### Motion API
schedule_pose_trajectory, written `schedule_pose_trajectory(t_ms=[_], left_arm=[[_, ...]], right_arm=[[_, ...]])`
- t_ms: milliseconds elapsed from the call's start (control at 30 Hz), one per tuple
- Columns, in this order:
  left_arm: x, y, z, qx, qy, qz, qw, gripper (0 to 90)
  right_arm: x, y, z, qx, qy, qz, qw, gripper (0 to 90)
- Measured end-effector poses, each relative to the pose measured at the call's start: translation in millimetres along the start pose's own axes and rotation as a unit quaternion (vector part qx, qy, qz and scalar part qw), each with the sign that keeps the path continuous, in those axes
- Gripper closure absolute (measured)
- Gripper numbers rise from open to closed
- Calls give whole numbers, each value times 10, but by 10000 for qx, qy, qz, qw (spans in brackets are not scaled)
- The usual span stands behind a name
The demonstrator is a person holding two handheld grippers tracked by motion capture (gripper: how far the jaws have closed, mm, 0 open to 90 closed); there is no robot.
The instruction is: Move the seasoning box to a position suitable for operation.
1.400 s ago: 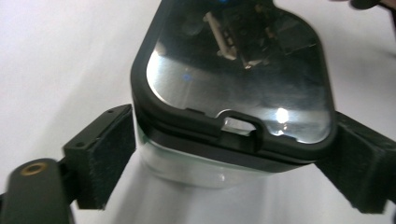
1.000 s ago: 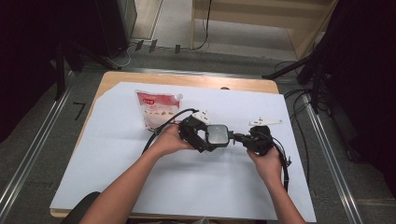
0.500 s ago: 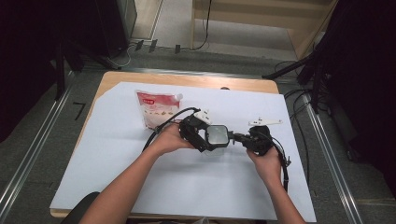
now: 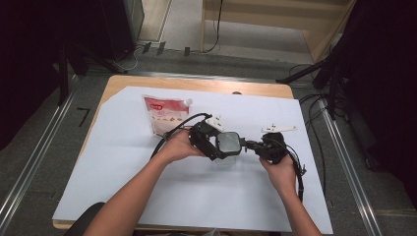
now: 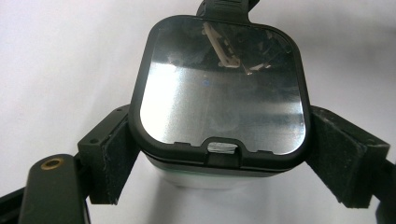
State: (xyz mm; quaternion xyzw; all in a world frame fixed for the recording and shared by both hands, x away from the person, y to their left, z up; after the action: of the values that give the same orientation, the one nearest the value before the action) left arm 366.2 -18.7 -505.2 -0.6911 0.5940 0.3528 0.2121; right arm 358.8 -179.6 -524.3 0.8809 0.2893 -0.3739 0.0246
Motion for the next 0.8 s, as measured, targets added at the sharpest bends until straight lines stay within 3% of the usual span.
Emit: schedule_pose_trajectory(t_ms=[300,467,800], left_arm=[[-9,5,1,29,-36,-4,10000,172],[-47,16,-39,-25,131,-11,9999,171],[-81,37,-92,-10,136,-55,9999,170]], right_arm=[[3,-8,-1,-12,7,-3,10000,900],[3,-10,1,-3,5,2,10000,900],[-8,-13,0,7,10,-14,10000,900]])
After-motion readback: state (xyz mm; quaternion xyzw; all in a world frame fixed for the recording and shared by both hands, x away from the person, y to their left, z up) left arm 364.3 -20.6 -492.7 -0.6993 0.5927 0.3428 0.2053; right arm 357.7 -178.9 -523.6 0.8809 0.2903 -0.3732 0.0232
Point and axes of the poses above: each handheld gripper's, and its own axes: x roughly forward along the jaws, z roughly out of its underside, y roughly to its right, the point moved 7 cm from there along x, roughly forward along the jaws, and after that the axes turned 3 degrees about z, right-handed, at the moved point
